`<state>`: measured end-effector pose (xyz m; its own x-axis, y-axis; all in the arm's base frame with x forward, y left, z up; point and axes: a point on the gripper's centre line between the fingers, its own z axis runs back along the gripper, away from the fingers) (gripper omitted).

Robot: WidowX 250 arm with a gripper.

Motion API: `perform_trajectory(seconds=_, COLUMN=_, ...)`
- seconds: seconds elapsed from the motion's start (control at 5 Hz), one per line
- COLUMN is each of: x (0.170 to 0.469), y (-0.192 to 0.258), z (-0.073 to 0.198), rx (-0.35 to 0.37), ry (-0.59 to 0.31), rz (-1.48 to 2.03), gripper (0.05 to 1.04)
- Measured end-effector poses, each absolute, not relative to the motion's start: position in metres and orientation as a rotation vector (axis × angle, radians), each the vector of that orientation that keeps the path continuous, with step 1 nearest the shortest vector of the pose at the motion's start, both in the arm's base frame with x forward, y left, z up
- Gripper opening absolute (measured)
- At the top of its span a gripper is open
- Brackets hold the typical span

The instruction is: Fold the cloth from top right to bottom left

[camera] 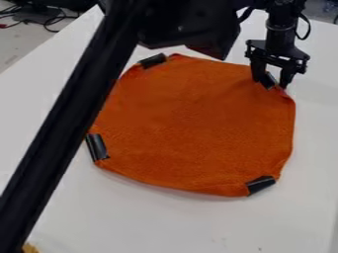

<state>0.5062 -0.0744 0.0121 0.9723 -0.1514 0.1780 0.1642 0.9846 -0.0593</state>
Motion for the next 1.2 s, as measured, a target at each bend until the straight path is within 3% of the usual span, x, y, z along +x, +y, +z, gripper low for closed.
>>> perform_trajectory(seconds=0.2, x=0.504, y=-0.074, z=0.016, rx=-0.053, ry=-0.155, rz=-0.169, gripper=0.468)
perform_trajectory(seconds=0.6, x=0.493, y=-0.085, z=0.025, rx=0.027, ry=-0.14, rz=-0.179, gripper=0.207)
perform_trajectory(seconds=1.0, x=0.458, y=-0.078, z=0.087, rx=0.143, ry=-0.296, rz=-0.106, gripper=0.108)
perform_trajectory(seconds=1.2, x=0.432, y=-0.054, z=0.092, rx=0.14, ry=-0.337, rz=-0.036, gripper=0.105)
